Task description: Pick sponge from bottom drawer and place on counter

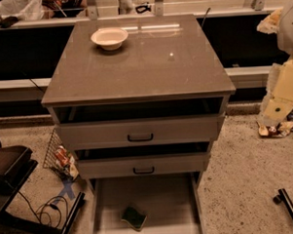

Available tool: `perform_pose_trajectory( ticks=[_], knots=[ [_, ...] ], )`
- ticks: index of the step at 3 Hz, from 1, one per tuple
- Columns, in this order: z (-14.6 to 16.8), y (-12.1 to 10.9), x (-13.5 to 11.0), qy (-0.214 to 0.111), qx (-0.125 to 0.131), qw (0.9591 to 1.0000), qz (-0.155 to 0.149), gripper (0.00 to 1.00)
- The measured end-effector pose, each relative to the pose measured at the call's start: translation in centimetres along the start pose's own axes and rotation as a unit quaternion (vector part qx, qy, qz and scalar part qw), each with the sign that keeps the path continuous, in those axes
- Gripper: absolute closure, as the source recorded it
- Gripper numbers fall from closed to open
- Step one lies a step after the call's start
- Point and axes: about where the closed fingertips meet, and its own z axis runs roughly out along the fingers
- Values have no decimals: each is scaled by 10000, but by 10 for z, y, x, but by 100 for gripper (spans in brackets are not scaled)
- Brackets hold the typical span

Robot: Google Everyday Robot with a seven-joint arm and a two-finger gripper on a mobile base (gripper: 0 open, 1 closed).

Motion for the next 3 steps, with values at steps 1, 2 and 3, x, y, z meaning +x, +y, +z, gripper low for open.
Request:
perform_pose_trajectory(
  ticks=[1, 2, 3],
  knots=[
    [-4, -4, 0, 2, 50, 10000, 13, 0],
    [6, -8, 8, -239, 77, 9995, 198, 0],
    [48, 11, 38, -969, 80, 9936, 578, 0]
  ],
)
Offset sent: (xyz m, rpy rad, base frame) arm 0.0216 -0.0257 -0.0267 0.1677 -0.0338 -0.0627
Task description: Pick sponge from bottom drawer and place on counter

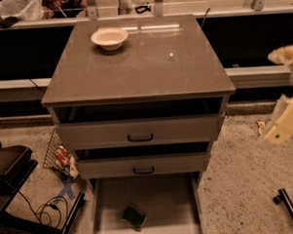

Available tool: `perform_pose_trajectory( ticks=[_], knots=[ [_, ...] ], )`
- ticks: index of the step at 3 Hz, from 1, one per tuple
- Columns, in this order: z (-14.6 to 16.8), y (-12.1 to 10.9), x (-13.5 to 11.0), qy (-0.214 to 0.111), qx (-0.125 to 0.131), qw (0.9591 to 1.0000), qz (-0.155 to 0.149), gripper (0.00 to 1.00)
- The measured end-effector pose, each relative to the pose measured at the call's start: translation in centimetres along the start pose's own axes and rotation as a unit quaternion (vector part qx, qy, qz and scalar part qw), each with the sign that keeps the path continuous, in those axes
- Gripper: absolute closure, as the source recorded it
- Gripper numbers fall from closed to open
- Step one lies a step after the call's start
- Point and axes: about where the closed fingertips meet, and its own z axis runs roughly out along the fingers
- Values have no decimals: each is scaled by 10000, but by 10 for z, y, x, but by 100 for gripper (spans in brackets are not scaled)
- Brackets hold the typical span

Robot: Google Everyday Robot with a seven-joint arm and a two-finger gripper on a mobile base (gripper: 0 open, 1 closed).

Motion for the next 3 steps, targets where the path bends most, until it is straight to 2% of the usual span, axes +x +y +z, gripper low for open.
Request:
perform_pose_trajectory(
  ticks=[1, 2, 3],
  knots=[
    [49, 24, 41, -428, -100, 9983, 392, 0],
    [115, 68, 70, -893, -132, 9943, 564, 0],
    [156, 110, 82, -1381, -5, 9875, 754, 0]
  ],
)
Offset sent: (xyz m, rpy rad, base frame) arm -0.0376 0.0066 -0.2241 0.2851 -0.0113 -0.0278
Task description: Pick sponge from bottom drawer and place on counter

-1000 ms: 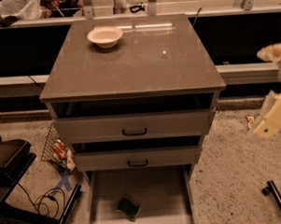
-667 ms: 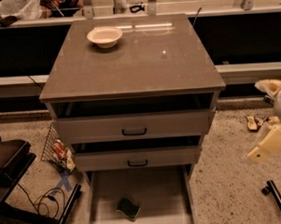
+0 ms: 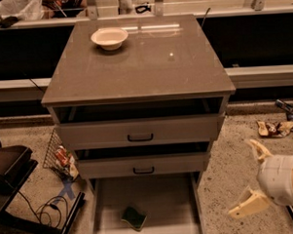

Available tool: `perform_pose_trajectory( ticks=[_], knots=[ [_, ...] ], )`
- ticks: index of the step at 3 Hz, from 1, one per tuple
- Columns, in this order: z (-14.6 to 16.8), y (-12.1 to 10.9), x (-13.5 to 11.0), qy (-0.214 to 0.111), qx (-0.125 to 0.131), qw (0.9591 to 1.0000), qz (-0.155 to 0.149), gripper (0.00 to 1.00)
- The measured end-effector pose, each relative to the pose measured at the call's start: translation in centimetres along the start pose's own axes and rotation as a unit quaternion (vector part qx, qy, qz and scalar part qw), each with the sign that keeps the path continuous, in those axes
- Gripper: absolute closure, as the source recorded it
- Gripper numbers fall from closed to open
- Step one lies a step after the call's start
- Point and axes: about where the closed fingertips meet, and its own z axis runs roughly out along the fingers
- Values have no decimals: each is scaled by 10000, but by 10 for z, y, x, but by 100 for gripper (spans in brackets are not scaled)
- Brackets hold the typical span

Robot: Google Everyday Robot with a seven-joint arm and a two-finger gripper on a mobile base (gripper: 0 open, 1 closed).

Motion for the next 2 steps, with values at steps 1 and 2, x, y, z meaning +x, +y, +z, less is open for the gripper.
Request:
perform_pose_trajectory(
  ticks=[1, 2],
  knots=[
    [37, 40, 21, 102, 200, 9997, -70, 0],
    [36, 40, 19, 93, 186, 9998, -78, 0]
  ],
)
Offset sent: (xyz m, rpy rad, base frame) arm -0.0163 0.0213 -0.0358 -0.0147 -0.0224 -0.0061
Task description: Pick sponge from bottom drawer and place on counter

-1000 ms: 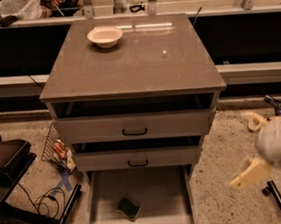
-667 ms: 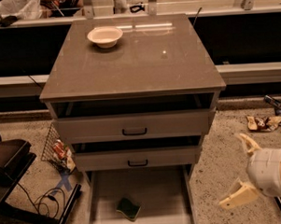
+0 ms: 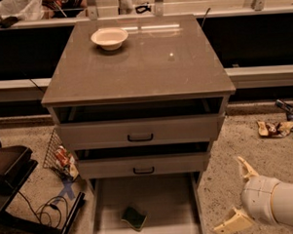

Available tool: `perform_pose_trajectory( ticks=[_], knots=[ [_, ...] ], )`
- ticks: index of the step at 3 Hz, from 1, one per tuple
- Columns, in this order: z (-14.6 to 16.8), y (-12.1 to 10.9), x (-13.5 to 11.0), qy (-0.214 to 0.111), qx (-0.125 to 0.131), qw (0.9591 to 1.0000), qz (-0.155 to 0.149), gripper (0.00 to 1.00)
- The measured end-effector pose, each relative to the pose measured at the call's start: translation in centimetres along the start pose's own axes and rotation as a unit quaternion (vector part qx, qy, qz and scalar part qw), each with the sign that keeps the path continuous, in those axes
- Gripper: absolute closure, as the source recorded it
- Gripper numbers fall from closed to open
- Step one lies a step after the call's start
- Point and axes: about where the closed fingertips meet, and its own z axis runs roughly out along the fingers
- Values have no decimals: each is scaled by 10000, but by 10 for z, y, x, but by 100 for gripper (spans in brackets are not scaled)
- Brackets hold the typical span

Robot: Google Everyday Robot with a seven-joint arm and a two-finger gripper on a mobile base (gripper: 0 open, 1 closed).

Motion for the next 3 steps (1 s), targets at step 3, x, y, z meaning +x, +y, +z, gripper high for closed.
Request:
perform_pose_trajectory(
  ticks=[3],
  knots=[
    [105, 18, 53, -654, -175, 9975, -203, 0]
  ],
)
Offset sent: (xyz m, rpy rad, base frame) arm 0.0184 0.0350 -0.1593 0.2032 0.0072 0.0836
